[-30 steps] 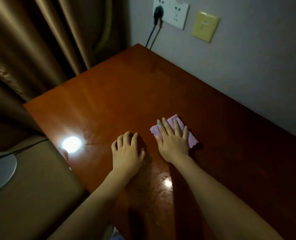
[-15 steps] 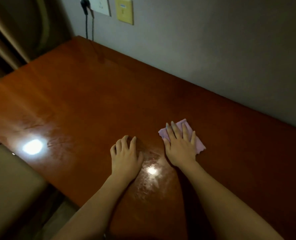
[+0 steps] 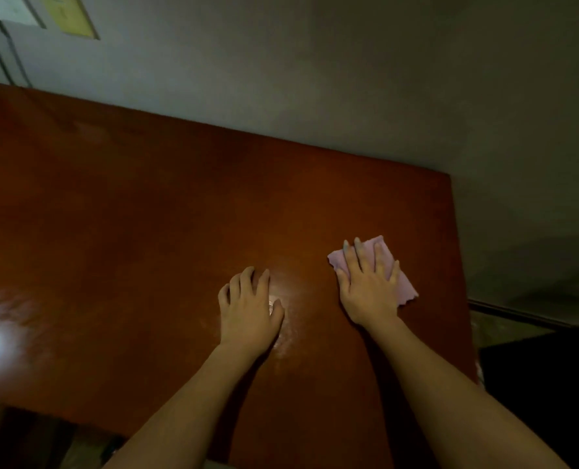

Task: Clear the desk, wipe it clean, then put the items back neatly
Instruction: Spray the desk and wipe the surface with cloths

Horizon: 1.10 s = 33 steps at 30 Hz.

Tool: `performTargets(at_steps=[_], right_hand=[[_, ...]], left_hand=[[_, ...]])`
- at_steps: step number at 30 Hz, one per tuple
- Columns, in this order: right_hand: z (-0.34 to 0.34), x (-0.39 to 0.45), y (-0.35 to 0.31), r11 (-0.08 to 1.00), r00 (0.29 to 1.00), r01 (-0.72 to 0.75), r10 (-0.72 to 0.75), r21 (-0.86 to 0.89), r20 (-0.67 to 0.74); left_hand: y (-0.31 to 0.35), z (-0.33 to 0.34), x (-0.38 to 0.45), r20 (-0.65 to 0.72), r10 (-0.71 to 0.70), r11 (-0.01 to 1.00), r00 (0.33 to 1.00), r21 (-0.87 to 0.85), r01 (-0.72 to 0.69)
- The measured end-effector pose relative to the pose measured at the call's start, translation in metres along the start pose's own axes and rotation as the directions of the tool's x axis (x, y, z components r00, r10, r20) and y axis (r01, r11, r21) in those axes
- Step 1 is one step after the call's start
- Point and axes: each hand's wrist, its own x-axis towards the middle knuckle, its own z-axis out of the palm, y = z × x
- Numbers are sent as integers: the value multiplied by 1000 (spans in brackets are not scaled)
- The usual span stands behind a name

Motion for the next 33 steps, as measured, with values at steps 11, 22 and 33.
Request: performTargets(at_steps=[11,22,33], right_hand=[[3,-52,83,969,970,-241,243,57,-29],[5,-75,89,890,893,-447,450,93,-7],[3,-69,36,881,883,-468,468,69,23]], left_hand=[[49,19,-23,-29,124,992,992,27,-123],[34,10,-39,45,263,963,964,49,-265],[-11,-6,-32,73,223,973,972,45,-227]])
